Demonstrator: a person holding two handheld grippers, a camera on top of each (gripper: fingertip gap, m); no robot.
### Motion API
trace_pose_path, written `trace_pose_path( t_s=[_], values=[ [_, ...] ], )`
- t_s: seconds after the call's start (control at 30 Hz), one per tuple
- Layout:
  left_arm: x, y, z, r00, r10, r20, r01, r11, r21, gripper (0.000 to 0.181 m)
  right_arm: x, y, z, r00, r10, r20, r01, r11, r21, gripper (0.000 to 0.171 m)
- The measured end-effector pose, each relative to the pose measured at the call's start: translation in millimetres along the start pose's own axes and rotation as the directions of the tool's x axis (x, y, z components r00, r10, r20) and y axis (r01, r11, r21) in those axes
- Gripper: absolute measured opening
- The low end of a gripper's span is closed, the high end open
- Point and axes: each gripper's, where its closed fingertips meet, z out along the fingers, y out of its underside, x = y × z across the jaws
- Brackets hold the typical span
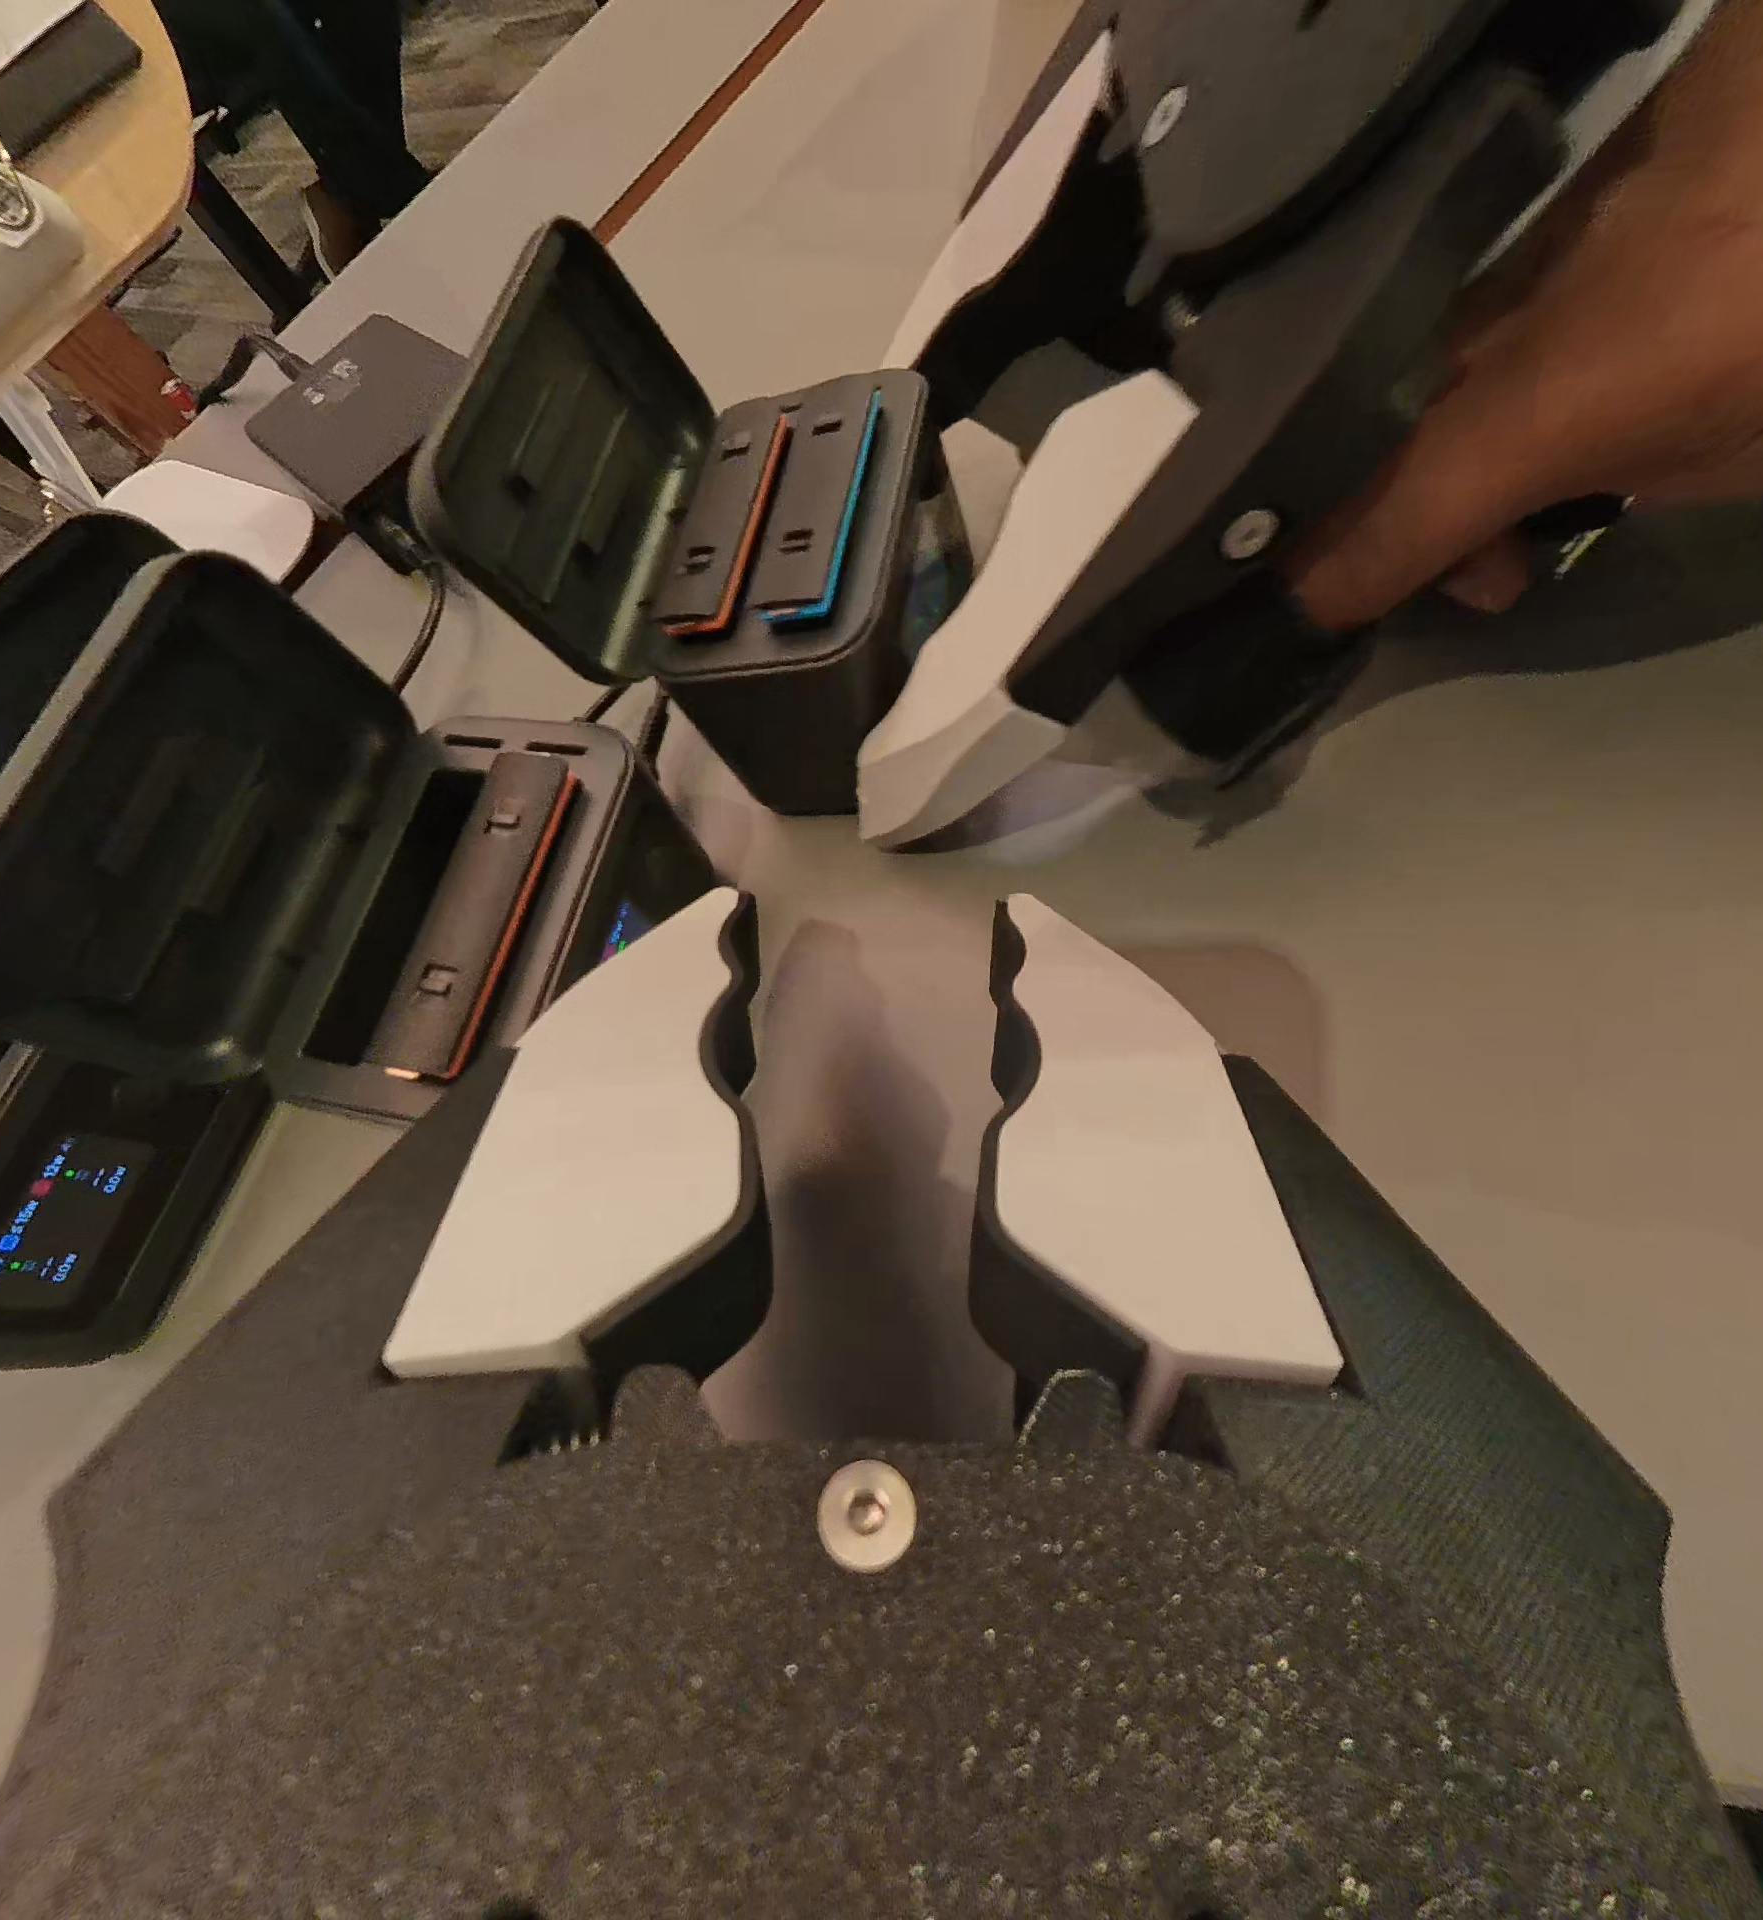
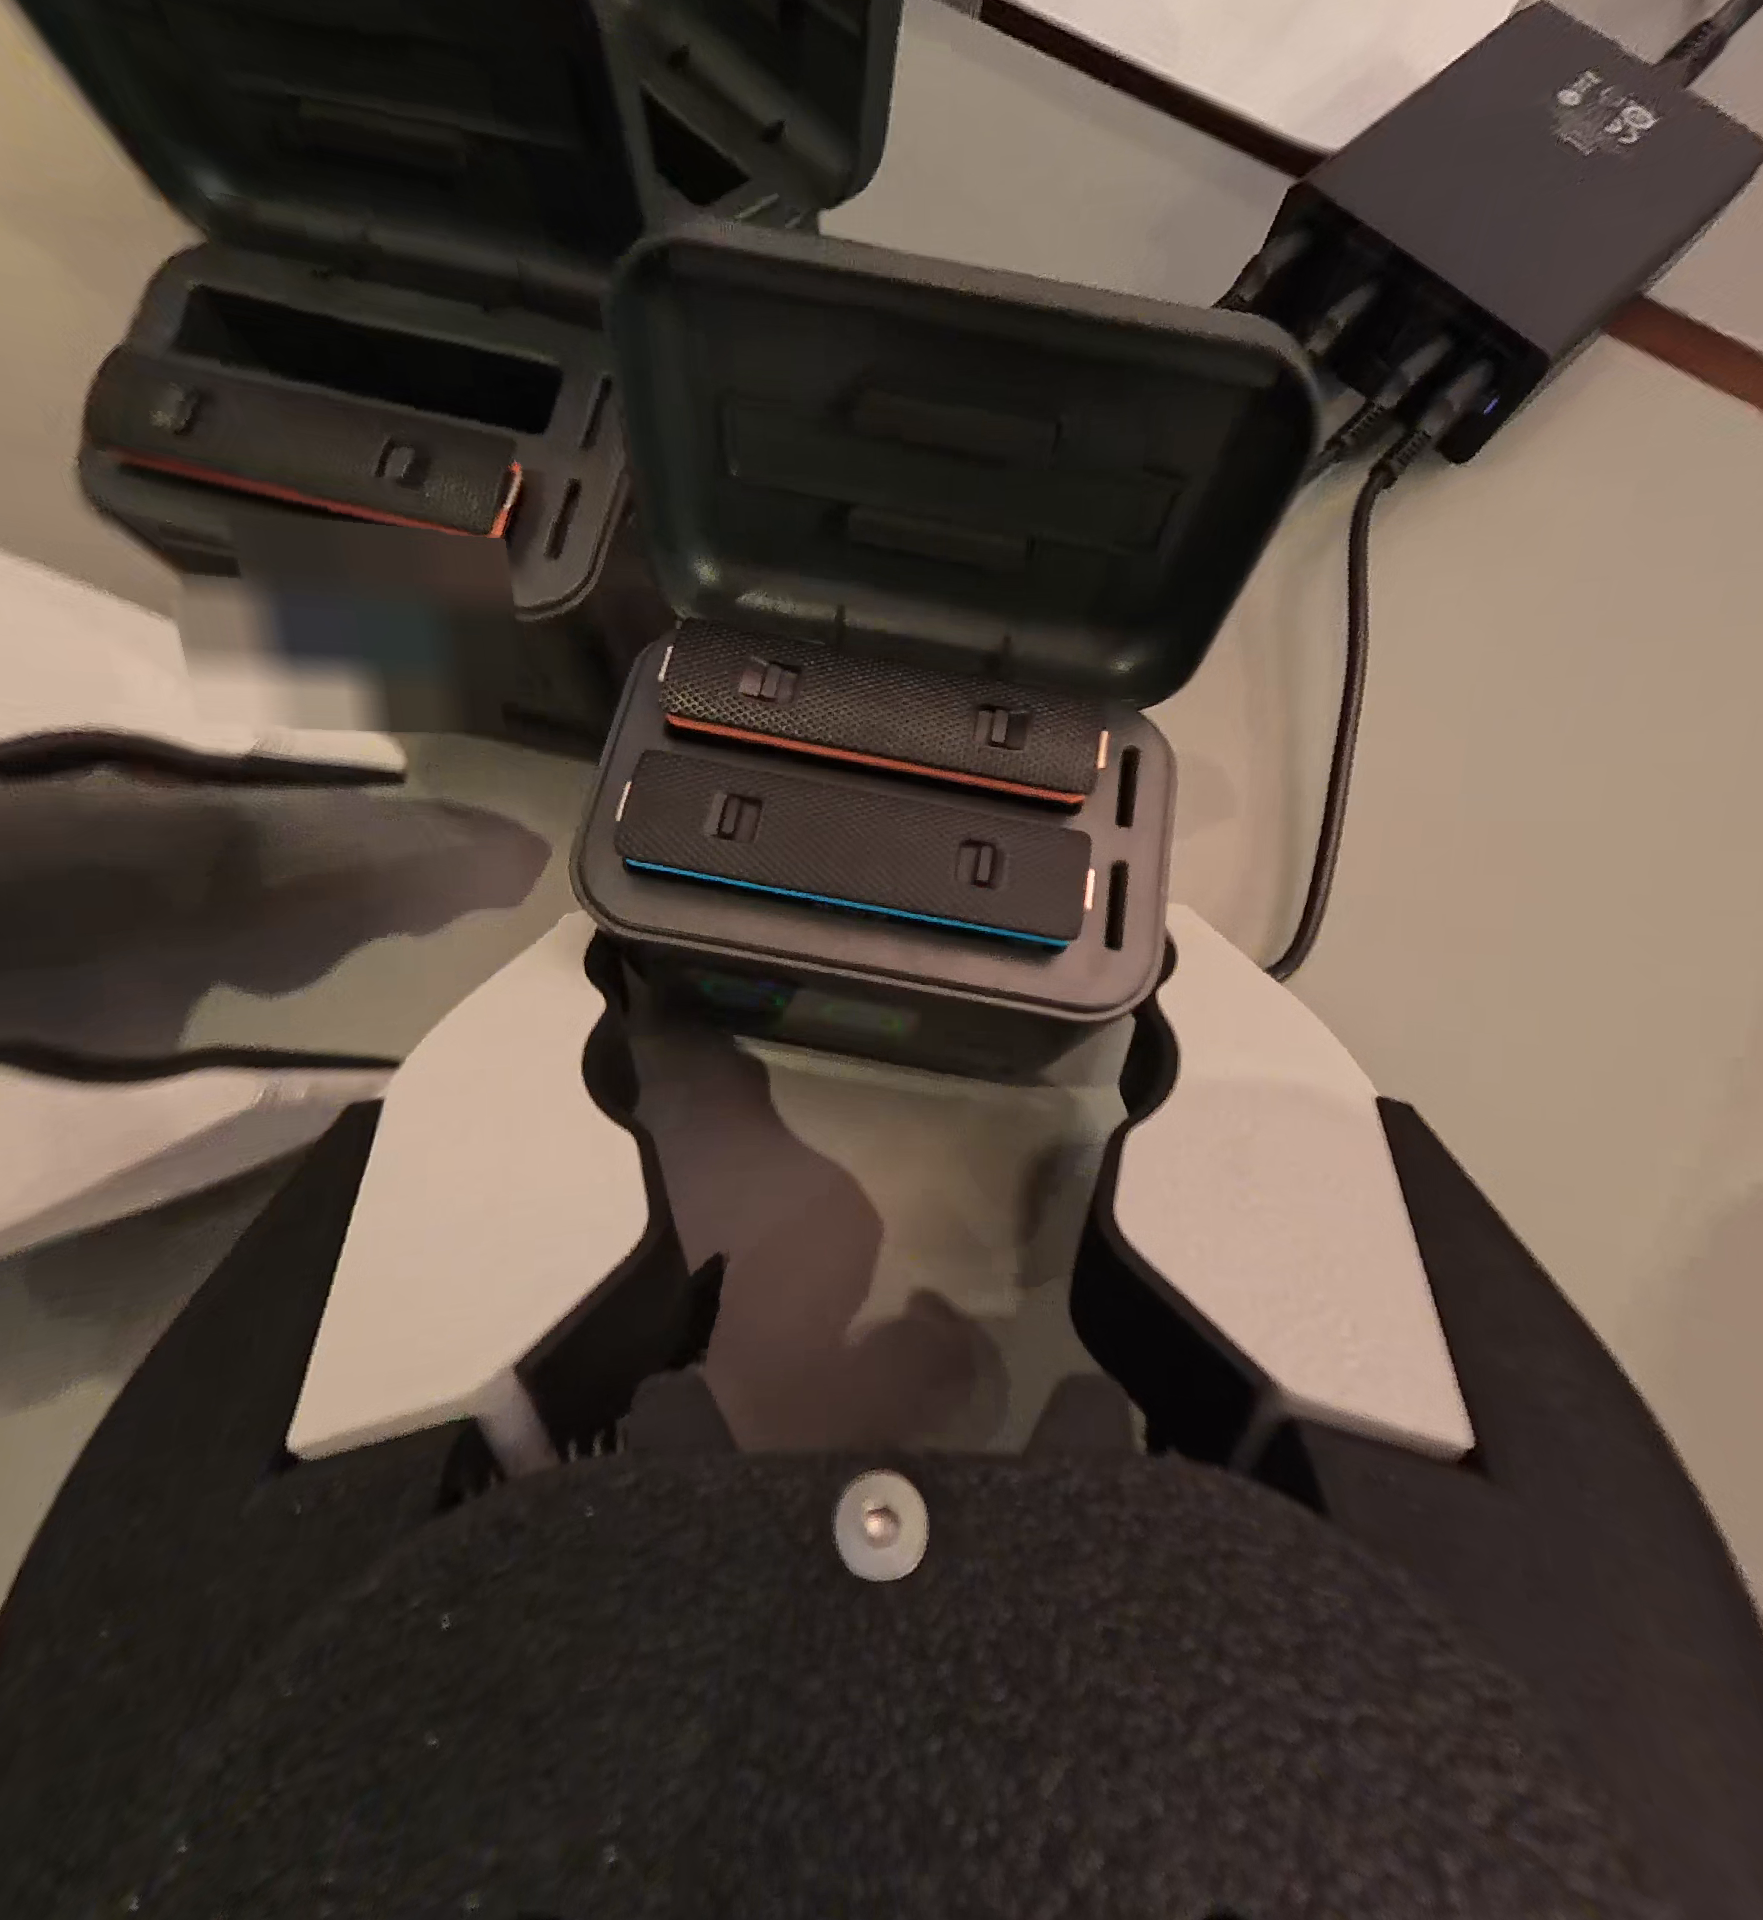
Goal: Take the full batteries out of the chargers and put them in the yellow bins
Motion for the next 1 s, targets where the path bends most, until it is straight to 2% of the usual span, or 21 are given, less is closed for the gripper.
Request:
trace_pose_path(
  t_s=[0.27,0.37,0.5,0.67,0.83,1.0],
  values=[
    [8,4,3,0.999,0.036,-0.033,-0.037,0.999,-0.029,0.05,-24,25,-26,0.995,-0.052,0.087,0.055,0.998,-0.034,0.086],
    [10,3,3,0.998,0.048,-0.042,-0.049,0.998,-0.026,0.052,-32,28,-28,0.989,-0.043,0.144,0.049,0.998,-0.043,0.075],
    [10,4,3,0.998,0.05,-0.041,-0.051,0.998,-0.027,0.052,-33,28,-35,0.977,-0.031,0.209,0.042,0.998,-0.05,0.082],
    [9,1,9,0.999,0.019,-0.032,-0.02,0.999,-0.038,0.057,-19,19,-55,0.963,-0.015,0.268,0.013,1.0,0.011,0.087],
    [11,-4,20,0.999,-0.041,-0.034,0.039,0.997,-0.066,0.064,-2,5,-71,0.962,0.027,0.273,-0.053,0.995,0.089,0.087],
    [12,-5,31,0.991,-0.123,-0.049,0.117,0.987,-0.11,0.07,3,4,-73,0.964,0.043,0.261,-0.071,0.993,0.099,0.086]
  ],
)
